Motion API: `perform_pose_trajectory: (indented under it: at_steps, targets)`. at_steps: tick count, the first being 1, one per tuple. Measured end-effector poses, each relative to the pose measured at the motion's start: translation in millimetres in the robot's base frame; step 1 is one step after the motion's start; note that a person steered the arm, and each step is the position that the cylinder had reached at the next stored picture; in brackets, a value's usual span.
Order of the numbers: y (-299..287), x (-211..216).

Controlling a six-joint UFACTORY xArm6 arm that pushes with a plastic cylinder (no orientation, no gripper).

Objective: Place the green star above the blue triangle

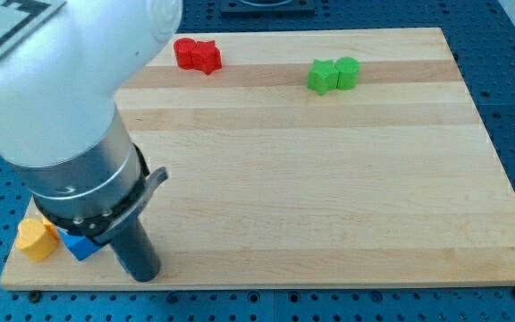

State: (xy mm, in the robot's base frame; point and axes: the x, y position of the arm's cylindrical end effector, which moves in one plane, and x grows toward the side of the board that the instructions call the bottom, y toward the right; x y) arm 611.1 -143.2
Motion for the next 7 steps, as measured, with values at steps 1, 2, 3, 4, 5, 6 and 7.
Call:
perform_pose_trajectory:
  at_steps: [1,2,3,4,5,6,7]
  targets:
    - [-22,0]
    - [-45,0]
    - [-53,4]
    - [-48,7]
    - [-20,7]
    - [40,7]
    - [102,7]
